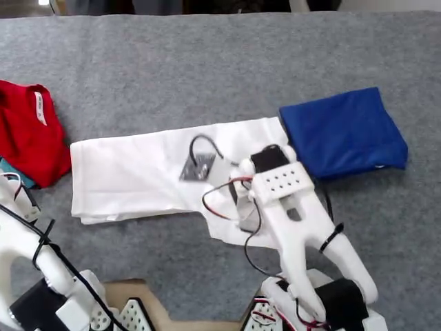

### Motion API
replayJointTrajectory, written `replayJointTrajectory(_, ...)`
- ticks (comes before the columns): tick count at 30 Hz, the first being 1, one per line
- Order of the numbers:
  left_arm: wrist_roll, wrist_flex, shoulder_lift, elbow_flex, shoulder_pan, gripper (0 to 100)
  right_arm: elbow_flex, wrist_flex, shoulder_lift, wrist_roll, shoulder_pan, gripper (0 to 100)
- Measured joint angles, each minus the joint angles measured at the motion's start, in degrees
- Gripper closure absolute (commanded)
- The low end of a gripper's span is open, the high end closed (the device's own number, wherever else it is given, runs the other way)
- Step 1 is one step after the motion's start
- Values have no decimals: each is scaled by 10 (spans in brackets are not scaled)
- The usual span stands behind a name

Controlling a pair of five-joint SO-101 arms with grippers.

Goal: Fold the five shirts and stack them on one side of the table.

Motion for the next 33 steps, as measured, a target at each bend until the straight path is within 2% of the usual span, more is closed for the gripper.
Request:
replayJointTrajectory(5, 0, 0, 0, 0, 6, 971, 69, -25, -4, 28, -2, 785)
replayJointTrajectory(7, 0, 0, 0, 0, 7, 971, 94, -39, -4, 29, -22, 756)
replayJointTrajectory(14, 0, 0, 0, 0, 7, 971, 135, -116, -6, 29, -82, 765)
replayJointTrajectory(29, 0, 0, 0, 0, 7, 971, 236, -263, -17, 40, -84, 766)
replayJointTrajectory(33, 0, 0, 0, 0, 7, 971, 236, -265, -17, 40, -84, 848)
